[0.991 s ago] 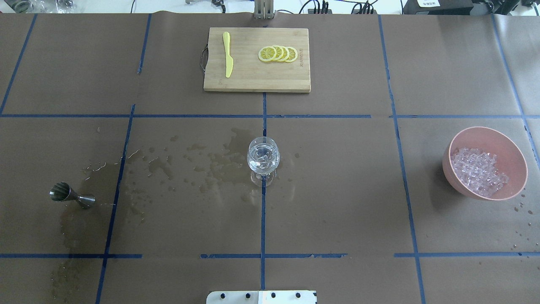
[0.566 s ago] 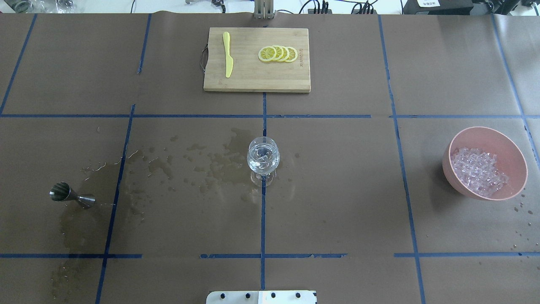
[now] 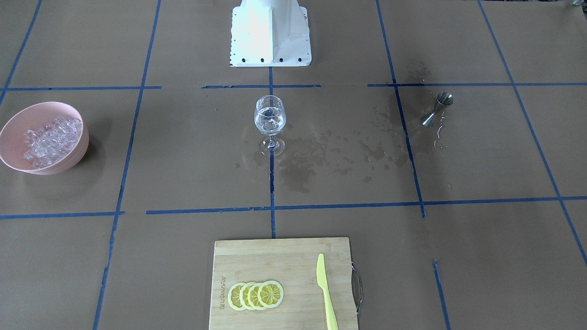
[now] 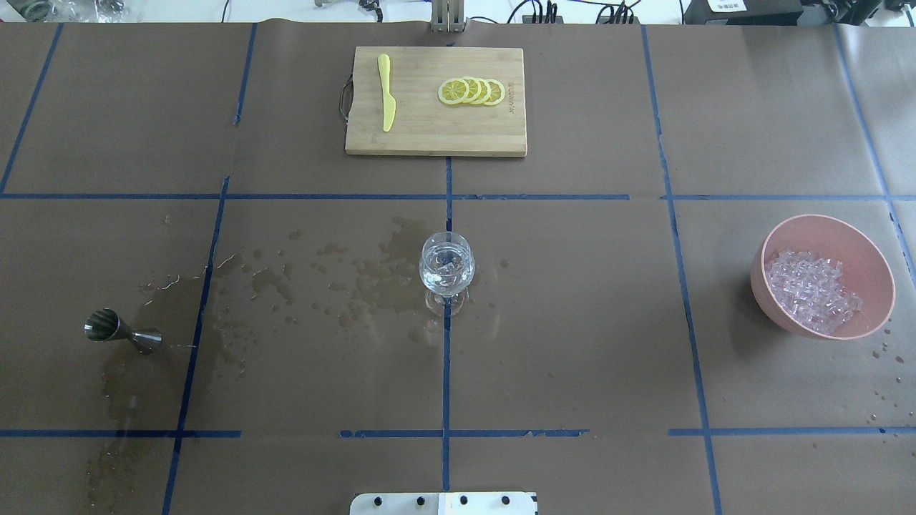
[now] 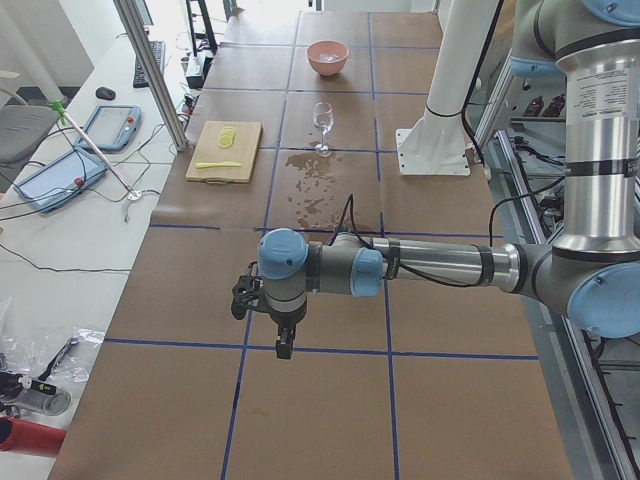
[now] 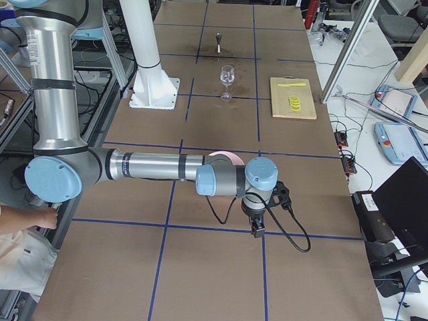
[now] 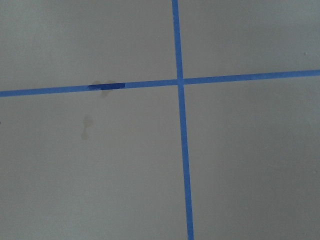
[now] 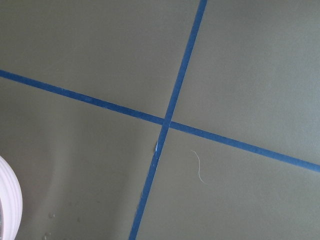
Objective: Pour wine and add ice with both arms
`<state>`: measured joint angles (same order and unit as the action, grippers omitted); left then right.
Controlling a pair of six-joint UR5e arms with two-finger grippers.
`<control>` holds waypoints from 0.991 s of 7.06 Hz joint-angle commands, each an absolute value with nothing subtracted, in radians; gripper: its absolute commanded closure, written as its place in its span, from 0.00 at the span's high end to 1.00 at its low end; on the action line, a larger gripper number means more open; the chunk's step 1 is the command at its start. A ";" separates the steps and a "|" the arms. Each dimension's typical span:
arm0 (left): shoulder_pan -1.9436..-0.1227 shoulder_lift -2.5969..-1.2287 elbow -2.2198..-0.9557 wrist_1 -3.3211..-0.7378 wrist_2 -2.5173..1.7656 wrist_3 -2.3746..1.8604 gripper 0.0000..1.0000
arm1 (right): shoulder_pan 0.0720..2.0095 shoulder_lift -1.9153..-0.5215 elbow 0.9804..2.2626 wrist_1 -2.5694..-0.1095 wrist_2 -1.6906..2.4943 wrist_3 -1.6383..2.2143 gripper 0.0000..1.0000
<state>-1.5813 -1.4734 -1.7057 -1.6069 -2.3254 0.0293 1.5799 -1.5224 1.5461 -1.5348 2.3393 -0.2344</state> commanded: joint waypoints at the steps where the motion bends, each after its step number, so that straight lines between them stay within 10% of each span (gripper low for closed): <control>1: -1.582 -1.466 -1.695 -1.666 -2.326 0.031 1.00 | 1.556 -1.496 1.554 -1.572 2.336 -0.181 1.00; 7: -1.578 -1.466 -1.693 -1.698 -2.327 0.031 1.00 | 1.539 -1.500 1.532 -1.598 2.374 -0.187 1.00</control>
